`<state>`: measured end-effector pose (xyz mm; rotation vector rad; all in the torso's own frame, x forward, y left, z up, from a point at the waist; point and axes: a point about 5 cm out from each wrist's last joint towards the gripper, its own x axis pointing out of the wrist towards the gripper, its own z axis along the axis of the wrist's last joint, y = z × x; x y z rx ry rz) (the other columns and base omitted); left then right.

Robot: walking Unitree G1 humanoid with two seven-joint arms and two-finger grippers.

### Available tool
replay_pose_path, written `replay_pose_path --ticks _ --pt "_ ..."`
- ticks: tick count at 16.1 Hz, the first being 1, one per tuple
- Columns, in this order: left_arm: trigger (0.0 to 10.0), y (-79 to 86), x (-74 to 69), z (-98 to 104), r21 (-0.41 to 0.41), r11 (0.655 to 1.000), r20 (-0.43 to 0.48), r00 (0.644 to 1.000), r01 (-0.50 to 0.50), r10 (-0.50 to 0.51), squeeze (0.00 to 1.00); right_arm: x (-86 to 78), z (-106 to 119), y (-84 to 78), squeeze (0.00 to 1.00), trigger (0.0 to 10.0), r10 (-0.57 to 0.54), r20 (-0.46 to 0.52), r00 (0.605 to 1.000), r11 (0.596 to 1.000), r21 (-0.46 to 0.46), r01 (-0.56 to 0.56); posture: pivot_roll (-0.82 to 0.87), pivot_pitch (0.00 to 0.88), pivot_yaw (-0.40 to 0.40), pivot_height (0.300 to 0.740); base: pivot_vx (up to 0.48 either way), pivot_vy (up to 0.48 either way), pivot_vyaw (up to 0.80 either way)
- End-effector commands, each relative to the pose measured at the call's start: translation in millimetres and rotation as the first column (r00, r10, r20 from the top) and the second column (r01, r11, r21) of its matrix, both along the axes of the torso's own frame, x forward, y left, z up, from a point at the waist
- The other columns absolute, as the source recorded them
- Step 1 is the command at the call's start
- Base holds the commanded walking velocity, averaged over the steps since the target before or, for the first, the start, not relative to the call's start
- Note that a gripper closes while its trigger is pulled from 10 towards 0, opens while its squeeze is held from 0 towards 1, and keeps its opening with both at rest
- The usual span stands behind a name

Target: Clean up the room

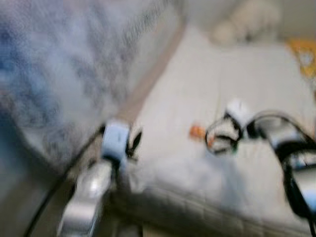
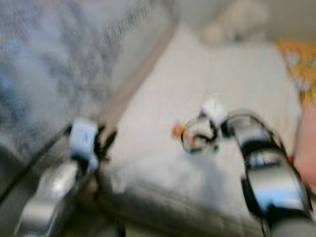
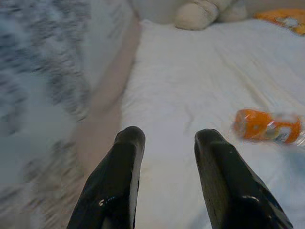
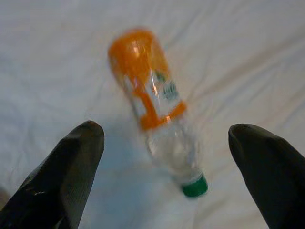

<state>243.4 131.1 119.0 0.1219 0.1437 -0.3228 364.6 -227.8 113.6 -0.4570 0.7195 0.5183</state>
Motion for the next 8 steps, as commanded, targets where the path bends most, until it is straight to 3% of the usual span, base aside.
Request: replay_pose_path --ticks 1,2,3,4,5,7,8 --pt "10.0 -2.7 -3.7 2 0.030 1.000 0.014 1.000 0.007 -0.008 0.00 14.5 24 -3.1 0.00 10.0 -0.106 0.157 0.982 0.994 0.031 0.102 0.27 0.007 -0.047 0.740 0.000 0.000 0.00" --pt "10.0 -4.2 -13.0 2 0.079 0.997 0.044 0.999 0.023 -0.027 0.00 23.2 41 -9.6 0.00 10.0 -0.327 0.344 0.880 0.941 0.206 0.270 0.27 0.000 -0.053 0.740 0.000 0.000 0.00" --pt "10.0 -4.4 -14.8 2 0.069 0.997 0.041 0.999 0.021 -0.023 0.00 23.4 43 -12.0 0.00 10.0 -0.358 0.383 0.851 0.930 0.227 0.289 0.27 0.000 -0.053 0.740 0.000 0.000 0.00" --pt "10.0 -5.2 -18.1 -1 0.017 1.000 0.028 0.999 0.015 -0.015 0.00 8.5 27 -15.7 0.00 10.0 -0.455 0.480 0.750 0.888 0.306 0.344 0.23 0.000 -0.049 0.740 0.000 0.000 0.00" --pt "10.0 -7.4 -19.6 -2 0.001 1.000 0.024 0.999 0.028 -0.028 0.00 -15.3 13 -15.2 0.00 10.0 -0.525 0.533 0.663 0.850 0.368 0.377 0.23 0.000 -0.048 0.740 0.000 0.000 0.00" --pt "10.0 -16.5 -10.2 -7 -0.011 0.997 0.029 0.996 0.081 -0.081 0.00 -106.0 -25 10.6 0.00 10.0 -0.636 0.570 0.520 0.769 0.414 0.488 0.16 0.000 -0.034 0.740 0.000 0.000 0.00" --pt "10.0 -18.4 -4.6 -8 0.012 0.995 0.048 0.994 0.099 -0.099 0.00 -130.5 -35 17.6 0.00 10.0 -0.653 0.582 0.486 0.750 0.406 0.522 0.15 0.000 -0.022 0.740 0.000 0.000 0.00"
